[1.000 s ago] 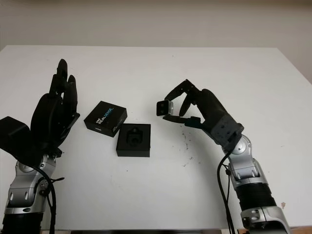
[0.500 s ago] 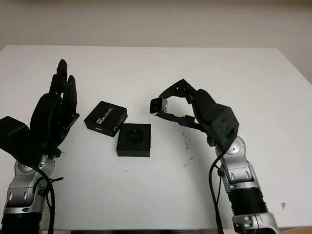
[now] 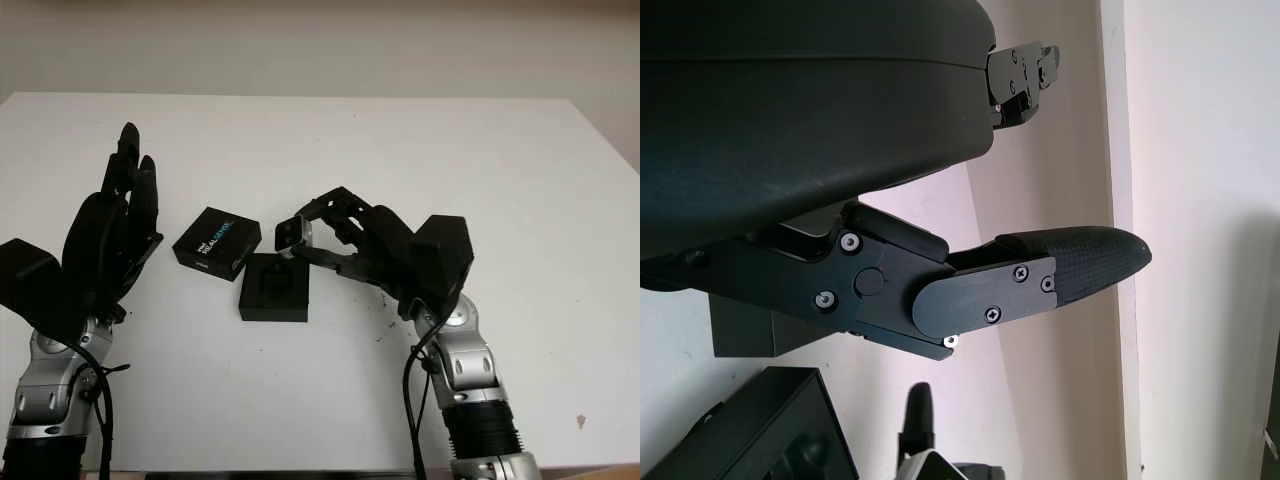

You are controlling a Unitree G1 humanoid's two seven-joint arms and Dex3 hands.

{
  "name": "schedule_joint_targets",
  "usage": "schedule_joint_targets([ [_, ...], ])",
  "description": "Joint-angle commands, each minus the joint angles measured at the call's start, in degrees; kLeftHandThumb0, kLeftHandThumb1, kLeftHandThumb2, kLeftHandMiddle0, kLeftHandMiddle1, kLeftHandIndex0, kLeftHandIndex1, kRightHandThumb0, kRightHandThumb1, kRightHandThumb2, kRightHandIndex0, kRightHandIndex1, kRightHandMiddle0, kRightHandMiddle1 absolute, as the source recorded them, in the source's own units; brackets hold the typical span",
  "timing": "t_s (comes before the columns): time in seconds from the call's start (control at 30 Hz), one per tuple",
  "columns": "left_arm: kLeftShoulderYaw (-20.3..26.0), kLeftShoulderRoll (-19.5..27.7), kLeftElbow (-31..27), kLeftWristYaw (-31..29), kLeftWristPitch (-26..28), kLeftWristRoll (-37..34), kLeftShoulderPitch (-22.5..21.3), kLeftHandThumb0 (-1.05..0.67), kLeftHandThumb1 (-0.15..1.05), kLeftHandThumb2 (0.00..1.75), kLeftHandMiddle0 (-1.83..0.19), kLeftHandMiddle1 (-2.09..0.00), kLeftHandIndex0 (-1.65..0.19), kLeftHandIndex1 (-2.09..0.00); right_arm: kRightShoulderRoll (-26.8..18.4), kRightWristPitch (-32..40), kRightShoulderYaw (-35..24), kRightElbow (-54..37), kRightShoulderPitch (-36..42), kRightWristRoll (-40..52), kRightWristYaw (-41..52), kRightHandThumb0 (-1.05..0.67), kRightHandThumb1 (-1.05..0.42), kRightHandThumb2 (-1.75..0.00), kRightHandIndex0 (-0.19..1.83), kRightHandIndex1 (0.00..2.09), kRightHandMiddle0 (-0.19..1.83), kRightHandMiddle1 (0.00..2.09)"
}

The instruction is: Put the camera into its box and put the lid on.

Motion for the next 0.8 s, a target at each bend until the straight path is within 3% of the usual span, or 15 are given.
schedule_joint_targets([
  [0.0,0.21,0.26,0.22,0.09,0.07,-0.06,0.23,-0.74,1.05,0.62,0.19,0.0,0.19,0.0,0.71,-0.59,0.26,1.17,-0.97,0.53,0.8,-0.42,-1.02,-0.05,0.1,0.11,0.29,1.71],
  [0.2,0.11,0.48,0.28,-0.25,0.07,-0.11,0.3,-0.74,1.05,0.62,0.19,0.0,0.19,0.0,2.03,0.74,1.06,2.71,-1.51,-0.07,0.13,-0.42,-1.02,-0.05,0.12,0.11,0.28,1.7],
  [0.77,-0.02,-0.11,0.48,0.32,0.05,-0.1,0.54,-0.75,1.05,0.61,0.19,0.0,0.19,0.0,5.6,-4.1,2.45,9.95,-2.36,-2.24,-0.72,-0.43,-1.01,-0.05,0.2,0.11,0.3,1.67],
])
